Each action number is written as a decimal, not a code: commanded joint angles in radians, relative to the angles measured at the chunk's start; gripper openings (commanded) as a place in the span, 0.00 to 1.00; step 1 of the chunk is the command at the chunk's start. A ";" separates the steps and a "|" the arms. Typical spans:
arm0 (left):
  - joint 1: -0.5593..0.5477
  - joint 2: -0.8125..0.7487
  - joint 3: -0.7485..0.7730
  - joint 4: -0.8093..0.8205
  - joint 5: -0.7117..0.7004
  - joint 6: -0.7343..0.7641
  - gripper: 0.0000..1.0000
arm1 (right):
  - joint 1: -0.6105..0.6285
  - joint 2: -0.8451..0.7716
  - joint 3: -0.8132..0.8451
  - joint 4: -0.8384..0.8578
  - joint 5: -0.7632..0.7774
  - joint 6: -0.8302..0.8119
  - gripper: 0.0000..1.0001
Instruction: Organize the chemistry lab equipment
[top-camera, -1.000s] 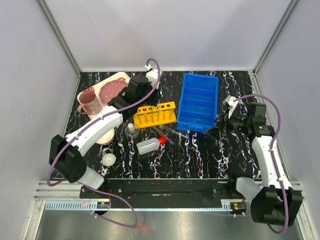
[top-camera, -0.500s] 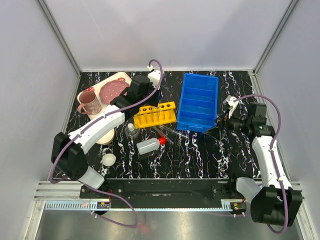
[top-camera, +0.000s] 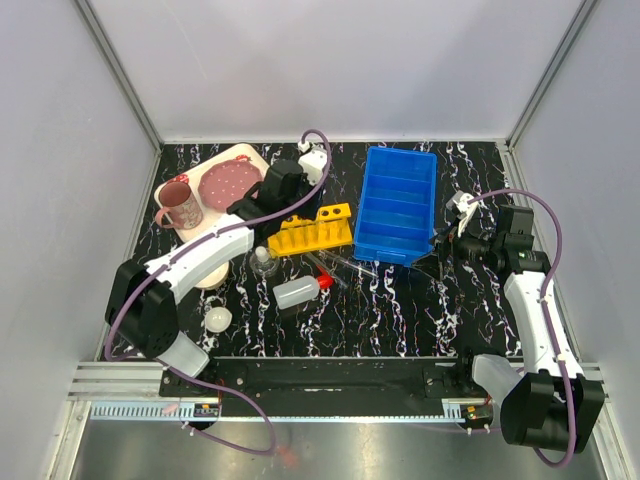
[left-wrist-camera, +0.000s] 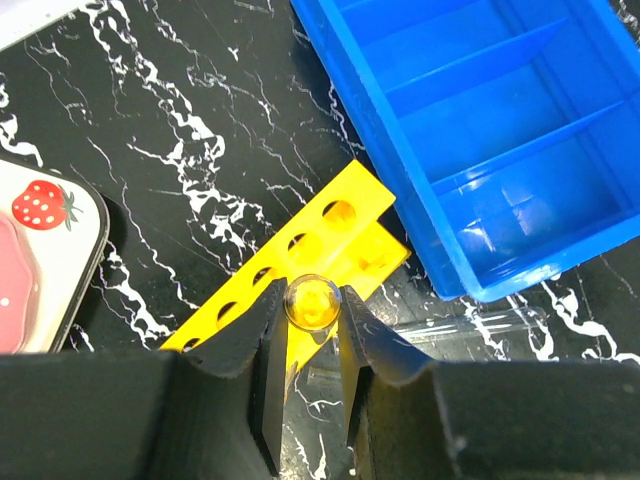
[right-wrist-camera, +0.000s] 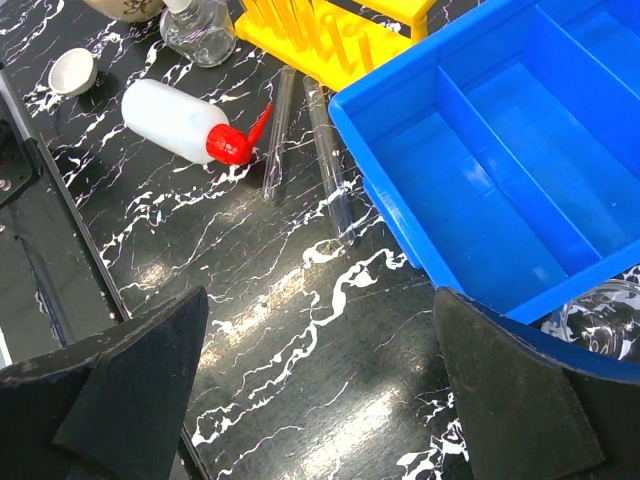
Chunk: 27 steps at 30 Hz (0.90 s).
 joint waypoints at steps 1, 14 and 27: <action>-0.004 -0.025 -0.042 0.092 -0.008 0.023 0.22 | -0.006 0.003 -0.002 -0.005 -0.027 -0.023 1.00; -0.002 -0.091 -0.073 0.118 -0.023 0.020 0.39 | -0.017 -0.017 -0.018 -0.022 -0.033 -0.057 1.00; 0.032 -0.425 -0.163 0.031 -0.139 -0.049 0.98 | 0.041 0.161 0.275 -0.542 0.065 -0.365 1.00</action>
